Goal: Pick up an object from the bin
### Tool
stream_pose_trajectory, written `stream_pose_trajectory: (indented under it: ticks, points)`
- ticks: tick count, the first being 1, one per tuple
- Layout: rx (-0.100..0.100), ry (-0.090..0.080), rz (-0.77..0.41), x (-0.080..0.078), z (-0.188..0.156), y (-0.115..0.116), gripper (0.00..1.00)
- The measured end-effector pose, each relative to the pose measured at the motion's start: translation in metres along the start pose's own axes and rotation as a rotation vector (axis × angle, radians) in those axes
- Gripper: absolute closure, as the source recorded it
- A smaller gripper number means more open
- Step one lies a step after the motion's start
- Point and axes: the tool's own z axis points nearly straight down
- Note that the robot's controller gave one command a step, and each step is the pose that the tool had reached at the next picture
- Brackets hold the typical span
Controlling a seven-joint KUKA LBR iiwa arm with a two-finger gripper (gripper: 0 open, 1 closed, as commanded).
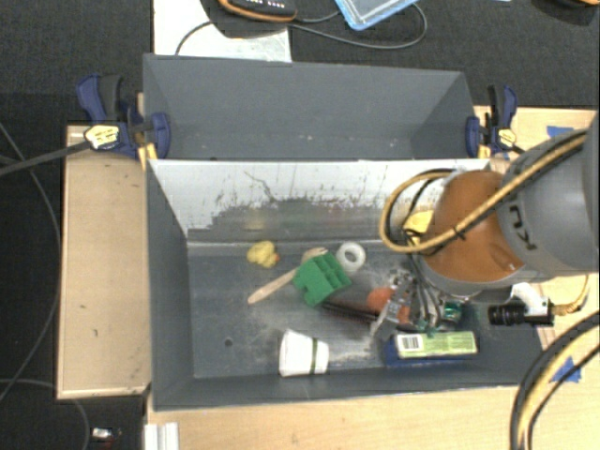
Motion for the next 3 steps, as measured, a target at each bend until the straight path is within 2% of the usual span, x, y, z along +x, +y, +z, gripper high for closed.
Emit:
stream_pose_trajectory:
  ticks: [3]
  points:
    - [-0.001,-0.005,-0.023,0.0046,0.0025,0.006,1.0]
